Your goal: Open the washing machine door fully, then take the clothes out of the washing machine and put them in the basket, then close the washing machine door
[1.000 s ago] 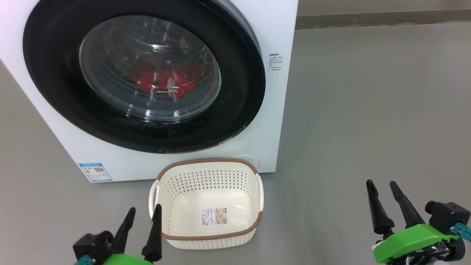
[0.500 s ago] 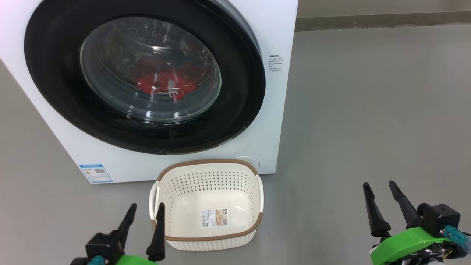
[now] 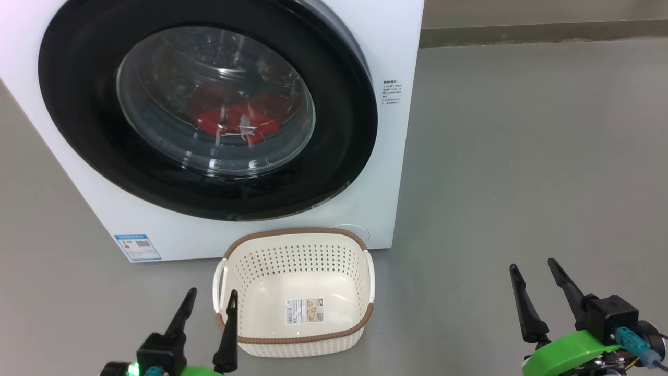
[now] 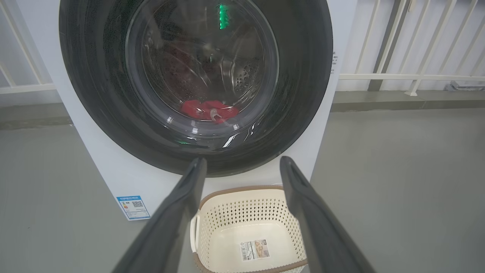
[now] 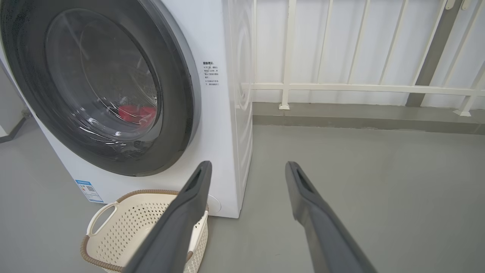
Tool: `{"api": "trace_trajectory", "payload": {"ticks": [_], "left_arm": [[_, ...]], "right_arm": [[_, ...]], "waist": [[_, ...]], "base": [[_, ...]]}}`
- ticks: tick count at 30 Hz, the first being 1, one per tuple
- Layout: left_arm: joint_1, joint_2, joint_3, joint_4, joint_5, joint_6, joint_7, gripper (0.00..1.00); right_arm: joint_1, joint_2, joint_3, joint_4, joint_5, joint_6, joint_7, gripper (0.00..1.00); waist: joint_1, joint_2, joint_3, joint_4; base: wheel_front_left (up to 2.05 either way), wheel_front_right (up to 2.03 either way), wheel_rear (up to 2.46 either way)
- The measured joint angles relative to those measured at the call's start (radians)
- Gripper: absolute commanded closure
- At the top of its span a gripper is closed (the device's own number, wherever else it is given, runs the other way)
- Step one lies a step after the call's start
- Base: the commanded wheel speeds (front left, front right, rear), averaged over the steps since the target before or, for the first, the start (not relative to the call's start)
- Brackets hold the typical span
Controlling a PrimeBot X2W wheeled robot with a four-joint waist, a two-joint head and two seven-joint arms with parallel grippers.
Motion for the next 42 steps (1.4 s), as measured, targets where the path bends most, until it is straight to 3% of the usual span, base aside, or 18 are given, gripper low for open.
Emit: {"api": "trace_trajectory", "payload": {"ticks": [5,27,28,29,30,37,42], "left_arm": [[-0.001,-0.004,-0.002,0.011,0.023,0.007,-0.014,0.00],[-0.010,-0.012,-0.004,0.040,-0.006,0.007,-0.014,0.00],[-0.010,-0.012,-0.004,0.040,-0.007,0.007,-0.014,0.00],[-0.010,-0.012,-0.005,0.040,-0.007,0.007,-0.014,0.00],[-0.010,-0.012,-0.006,0.040,-0.007,0.007,-0.014,0.00],[-0.010,-0.012,-0.006,0.041,-0.014,0.008,-0.014,0.00],[-0.010,-0.012,-0.007,0.040,-0.014,0.009,-0.014,0.00]], "right_arm": [[0.000,0.003,0.000,0.000,-0.049,0.000,-0.012,0.00],[0.000,0.009,-0.004,0.006,-0.035,0.000,-0.012,0.00],[0.000,0.009,-0.004,0.006,-0.035,0.000,-0.012,0.25],[0.000,0.009,-0.003,0.007,-0.035,0.000,-0.012,0.58],[0.000,0.009,-0.003,0.007,-0.035,0.000,-0.012,1.00],[0.000,0.010,-0.001,0.012,-0.002,0.000,-0.012,1.00],[0.000,0.013,0.000,0.004,0.107,0.000,-0.012,1.00]], "waist": [[0.0000,0.0000,-0.002,0.001],[0.0000,0.0000,-0.003,0.003],[0.0000,0.0000,-0.002,0.003],[0.0000,0.0000,-0.002,0.004],[0.0000,0.0000,-0.001,0.004],[0.0000,0.0000,0.001,0.006],[0.0000,0.0000,0.003,0.008]], "base": [[0.00,0.00,0.00],[0.00,0.00,0.00],[0.00,0.00,0.00],[0.00,0.00,0.00],[0.00,0.00,0.00],[0.00,0.00,0.00],[0.00,0.00,0.00]]}}
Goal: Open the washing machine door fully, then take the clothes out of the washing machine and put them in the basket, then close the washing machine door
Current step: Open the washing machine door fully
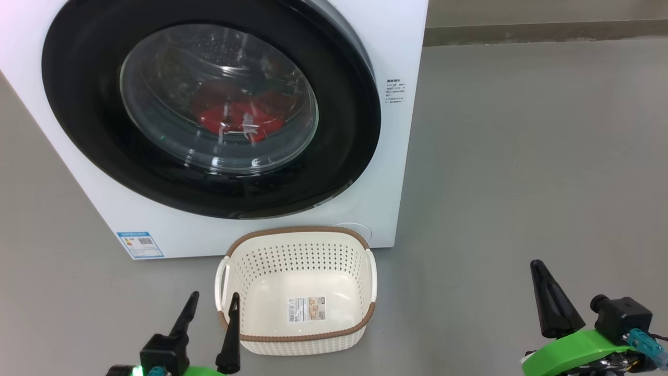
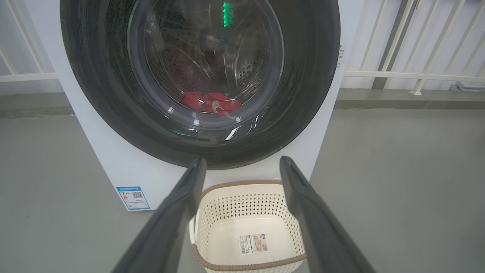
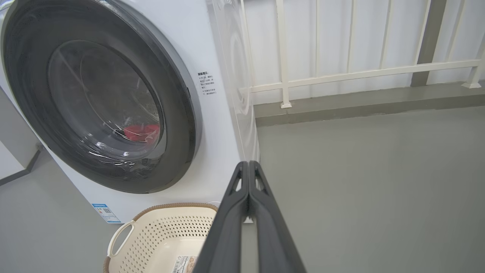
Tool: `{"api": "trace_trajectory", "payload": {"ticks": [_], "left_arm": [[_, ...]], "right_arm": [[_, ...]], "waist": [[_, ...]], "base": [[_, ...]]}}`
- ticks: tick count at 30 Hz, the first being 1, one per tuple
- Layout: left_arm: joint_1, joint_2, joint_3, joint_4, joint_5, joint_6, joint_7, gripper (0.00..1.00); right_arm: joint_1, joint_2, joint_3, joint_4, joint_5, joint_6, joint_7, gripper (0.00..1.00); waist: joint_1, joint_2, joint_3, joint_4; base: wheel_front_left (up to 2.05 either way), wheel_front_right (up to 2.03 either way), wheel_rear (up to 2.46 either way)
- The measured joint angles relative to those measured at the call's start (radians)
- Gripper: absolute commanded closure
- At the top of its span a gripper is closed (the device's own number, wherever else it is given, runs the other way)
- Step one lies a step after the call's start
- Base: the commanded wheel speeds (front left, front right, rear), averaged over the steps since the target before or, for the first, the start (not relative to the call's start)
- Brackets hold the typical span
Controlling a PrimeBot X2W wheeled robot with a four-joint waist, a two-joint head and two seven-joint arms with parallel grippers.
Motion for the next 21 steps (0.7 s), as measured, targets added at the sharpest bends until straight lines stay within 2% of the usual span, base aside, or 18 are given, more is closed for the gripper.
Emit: {"api": "trace_trajectory", "payload": {"ticks": [5,14,21], "left_arm": [[0.000,0.000,-0.001,-0.002,-0.002,0.000,0.000,0.00],[-0.004,-0.002,-0.010,-0.011,-0.002,0.006,0.000,0.00],[-0.024,-0.005,-0.017,-0.026,-0.002,0.006,0.000,0.00]], "right_arm": [[-0.004,0.000,0.001,0.008,0.142,0.000,0.000,1.00],[-0.069,0.000,0.000,0.021,0.677,0.000,0.072,1.00],[-0.147,0.000,-0.059,0.031,0.982,0.000,0.170,1.00]], "waist": [[0.0000,0.0000,0.003,0.004],[0.0000,0.0000,0.018,0.010],[0.0000,0.0000,0.041,0.021]], "base": [[0.00,0.00,0.00],[0.00,0.00,0.00],[0.00,0.00,0.00]]}}
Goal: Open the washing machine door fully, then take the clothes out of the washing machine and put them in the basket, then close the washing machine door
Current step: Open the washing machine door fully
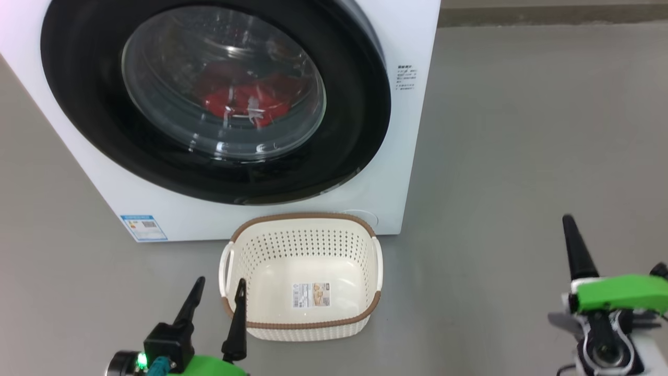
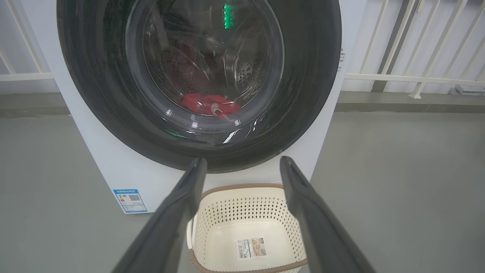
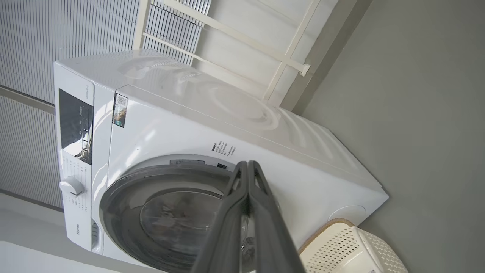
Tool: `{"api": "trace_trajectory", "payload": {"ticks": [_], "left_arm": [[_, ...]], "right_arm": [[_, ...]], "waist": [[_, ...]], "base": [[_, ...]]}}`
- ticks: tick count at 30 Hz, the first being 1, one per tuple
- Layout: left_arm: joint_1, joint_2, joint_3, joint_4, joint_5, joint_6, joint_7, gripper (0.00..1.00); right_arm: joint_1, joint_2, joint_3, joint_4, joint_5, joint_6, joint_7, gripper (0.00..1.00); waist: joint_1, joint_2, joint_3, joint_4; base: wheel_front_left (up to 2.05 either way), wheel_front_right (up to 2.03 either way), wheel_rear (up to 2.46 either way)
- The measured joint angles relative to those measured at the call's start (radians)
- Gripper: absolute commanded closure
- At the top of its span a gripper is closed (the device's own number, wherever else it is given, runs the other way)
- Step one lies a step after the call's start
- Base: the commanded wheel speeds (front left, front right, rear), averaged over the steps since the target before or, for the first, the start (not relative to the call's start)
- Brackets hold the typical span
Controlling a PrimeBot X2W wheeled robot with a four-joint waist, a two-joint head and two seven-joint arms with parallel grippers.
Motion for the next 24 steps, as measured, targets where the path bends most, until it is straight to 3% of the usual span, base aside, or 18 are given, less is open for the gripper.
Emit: {"api": "trace_trajectory", "payload": {"ticks": [9,24], "left_arm": [[-0.044,-0.008,-0.011,-0.036,0.000,0.000,0.000,0.00],[-0.142,-0.016,-0.049,-0.081,-0.008,0.001,0.000,0.00]], "right_arm": [[-0.177,-0.035,-0.054,0.052,0.218,-0.001,0.146,1.00],[-0.502,-0.106,-0.001,0.239,0.276,-0.001,0.341,1.00]], "waist": [[-0.0001,0.0000,0.062,0.014],[0.0000,0.0000,0.206,0.046]], "base": [[0.00,0.00,0.00],[0.00,0.00,0.00]]}}
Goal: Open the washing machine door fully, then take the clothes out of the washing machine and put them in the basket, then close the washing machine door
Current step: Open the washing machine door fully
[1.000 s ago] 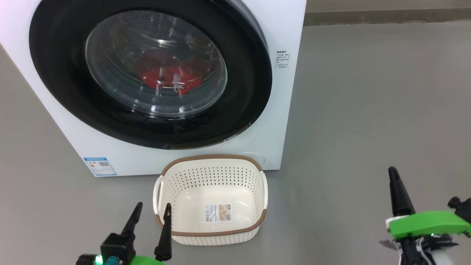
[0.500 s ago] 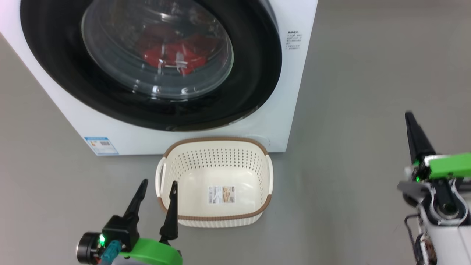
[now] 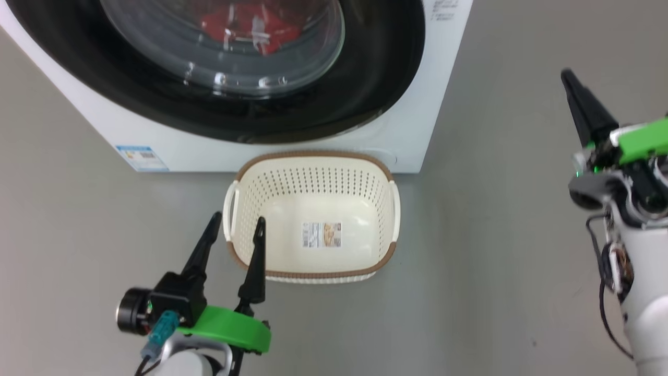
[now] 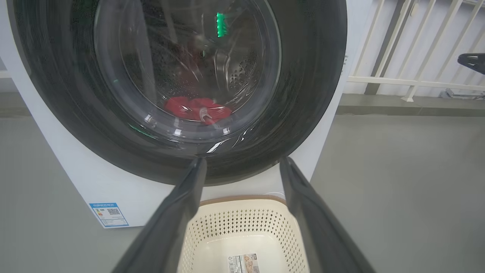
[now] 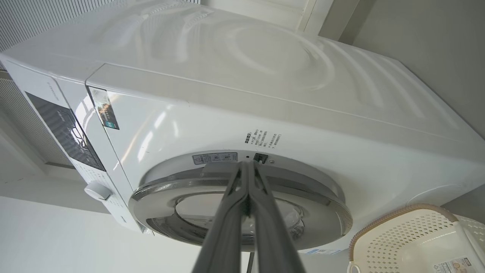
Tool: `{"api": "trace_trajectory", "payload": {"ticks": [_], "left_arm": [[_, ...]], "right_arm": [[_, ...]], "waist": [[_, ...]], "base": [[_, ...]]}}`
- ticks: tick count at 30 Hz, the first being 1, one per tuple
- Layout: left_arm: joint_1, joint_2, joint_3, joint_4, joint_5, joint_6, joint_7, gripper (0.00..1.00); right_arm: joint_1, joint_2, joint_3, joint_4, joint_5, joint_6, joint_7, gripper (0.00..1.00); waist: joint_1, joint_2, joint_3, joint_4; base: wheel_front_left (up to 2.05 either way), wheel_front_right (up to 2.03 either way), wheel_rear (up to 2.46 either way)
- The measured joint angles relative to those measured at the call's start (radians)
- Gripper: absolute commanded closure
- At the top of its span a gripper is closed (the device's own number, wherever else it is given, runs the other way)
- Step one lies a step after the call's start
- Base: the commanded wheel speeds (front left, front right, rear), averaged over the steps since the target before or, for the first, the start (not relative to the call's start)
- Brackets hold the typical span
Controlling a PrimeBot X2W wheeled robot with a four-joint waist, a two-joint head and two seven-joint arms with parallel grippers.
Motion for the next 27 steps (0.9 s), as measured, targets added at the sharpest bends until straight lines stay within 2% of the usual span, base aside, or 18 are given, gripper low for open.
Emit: {"api": "trace_trajectory", "payload": {"ticks": [12,22,27], "left_arm": [[-0.078,-0.006,-0.063,-0.031,-0.035,0.030,0.000,0.00],[-0.106,-0.006,-0.111,-0.053,-0.057,0.061,0.000,0.00],[-0.123,-0.006,-0.132,-0.065,-0.062,0.062,0.000,0.00]], "right_arm": [[-0.243,-0.029,0.059,0.149,0.023,0.000,0.152,1.00],[-0.392,-0.034,0.092,0.235,0.023,0.000,0.207,1.00],[-0.464,-0.034,0.105,0.284,0.021,0.000,0.223,1.00]], "waist": [[0.0000,0.0000,0.110,0.045],[0.0000,0.0000,0.161,0.091],[0.0000,0.0000,0.183,0.112]], "base": [[0.00,0.00,0.00],[0.00,0.00,0.00],[0.00,0.00,0.00]]}}
